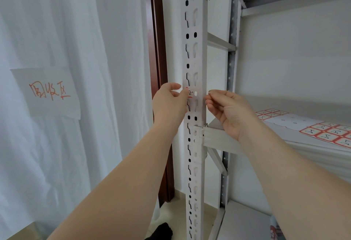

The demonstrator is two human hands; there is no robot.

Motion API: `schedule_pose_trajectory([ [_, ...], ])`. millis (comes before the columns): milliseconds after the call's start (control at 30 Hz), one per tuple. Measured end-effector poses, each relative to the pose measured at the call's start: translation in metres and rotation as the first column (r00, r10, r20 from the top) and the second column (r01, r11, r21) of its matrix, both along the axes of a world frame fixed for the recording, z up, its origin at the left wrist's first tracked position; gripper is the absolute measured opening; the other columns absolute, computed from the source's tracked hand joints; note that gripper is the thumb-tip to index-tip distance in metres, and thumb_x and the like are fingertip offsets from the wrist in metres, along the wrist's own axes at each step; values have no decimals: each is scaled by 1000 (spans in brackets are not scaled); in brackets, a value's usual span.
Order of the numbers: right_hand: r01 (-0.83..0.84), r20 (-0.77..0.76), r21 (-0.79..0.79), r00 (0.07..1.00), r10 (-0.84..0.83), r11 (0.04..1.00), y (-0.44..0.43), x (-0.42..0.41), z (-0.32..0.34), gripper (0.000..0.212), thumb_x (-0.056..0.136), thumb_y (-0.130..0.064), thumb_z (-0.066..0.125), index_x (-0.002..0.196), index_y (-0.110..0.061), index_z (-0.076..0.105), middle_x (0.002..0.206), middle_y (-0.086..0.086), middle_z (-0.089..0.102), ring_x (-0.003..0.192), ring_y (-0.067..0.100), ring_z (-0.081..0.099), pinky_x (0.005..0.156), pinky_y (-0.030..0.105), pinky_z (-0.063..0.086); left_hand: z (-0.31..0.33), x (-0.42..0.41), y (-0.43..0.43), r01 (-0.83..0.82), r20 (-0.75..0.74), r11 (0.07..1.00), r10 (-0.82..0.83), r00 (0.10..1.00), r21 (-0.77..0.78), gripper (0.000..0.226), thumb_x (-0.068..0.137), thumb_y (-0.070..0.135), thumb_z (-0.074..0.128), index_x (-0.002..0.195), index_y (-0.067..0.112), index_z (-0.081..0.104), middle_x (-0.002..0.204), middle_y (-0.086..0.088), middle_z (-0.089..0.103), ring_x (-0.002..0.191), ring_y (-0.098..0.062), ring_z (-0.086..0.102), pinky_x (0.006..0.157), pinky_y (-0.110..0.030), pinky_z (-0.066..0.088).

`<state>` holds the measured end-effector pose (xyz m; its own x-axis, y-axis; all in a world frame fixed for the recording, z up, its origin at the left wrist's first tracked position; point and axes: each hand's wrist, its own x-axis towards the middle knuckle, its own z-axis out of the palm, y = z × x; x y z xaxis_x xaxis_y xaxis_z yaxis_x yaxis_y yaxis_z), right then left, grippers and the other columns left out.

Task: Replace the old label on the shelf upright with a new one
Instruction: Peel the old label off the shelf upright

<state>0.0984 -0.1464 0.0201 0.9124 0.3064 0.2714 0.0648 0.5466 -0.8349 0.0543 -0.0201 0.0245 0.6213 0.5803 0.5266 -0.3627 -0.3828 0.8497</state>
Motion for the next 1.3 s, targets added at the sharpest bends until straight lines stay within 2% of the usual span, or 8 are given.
schedule_pose_trajectory([
  [100,19,-14,-13,1000,-19,1000,0,2,0,7,88,-1,60,82,-3,63,70,8,66,51,7,62,54,13,52,-1,5,2,51,-24,999,-51,998,0,34,83,27,67,114,12,62,69,1,59,46,-5,57,77,-43,59],
  [267,33,-17,-24,999,-34,999,0,3,1,10,87,3,59,82,-4,65,64,7,67,52,8,60,54,13,53,-1,7,2,91,-3,993,-91,996,71,21,86,21,62,80,2,70,58,-3,50,54,-13,52,71,-40,61],
  [667,32,-21,-11,999,-32,999,2,5,0,13,91,-3,57,83,-4,67,65,4,65,52,6,58,55,12,51,-7,14,15,198,10,971,-202,979,132,19,86,22,64,85,6,73,69,-11,42,61,-20,43,66,-32,61],
  [767,39,-27,4,999,-39,999,2,4,1,14,91,-5,58,80,-4,67,59,2,66,51,5,60,54,11,51,-6,17,15,176,6,970,-180,984,167,31,86,24,62,80,-6,65,65,-12,39,58,-20,43,60,-34,59],
  [833,33,-25,10,999,-33,999,2,4,1,14,91,-5,58,81,-3,66,57,1,67,50,5,61,54,12,52,-6,19,16,157,-22,969,-156,988,189,36,86,26,59,71,-5,55,57,-5,38,50,-17,45,62,-39,56],
  [933,25,-19,13,1000,-25,1000,2,3,1,14,92,-5,58,81,-3,66,55,-1,67,51,4,62,54,12,52,-5,22,16,156,-55,963,-147,988,219,31,89,26,55,65,6,53,48,8,41,43,-13,46,58,-30,47],
  [1067,26,-17,11,1000,-26,1000,2,3,1,14,91,-5,59,80,-4,66,55,-1,67,51,4,63,54,12,52,-5,23,19,188,-62,946,-178,982,264,43,91,31,51,87,-12,56,66,-12,45,49,-16,45,51,-23,44],
  [1300,31,-7,-7,1000,-31,1000,3,3,0,15,90,-11,62,78,-4,66,54,-1,66,48,4,60,52,12,52,-10,24,18,141,-14,937,-144,989,320,45,91,33,51,72,-8,48,54,2,31,52,-14,30,51,-24,30],
])
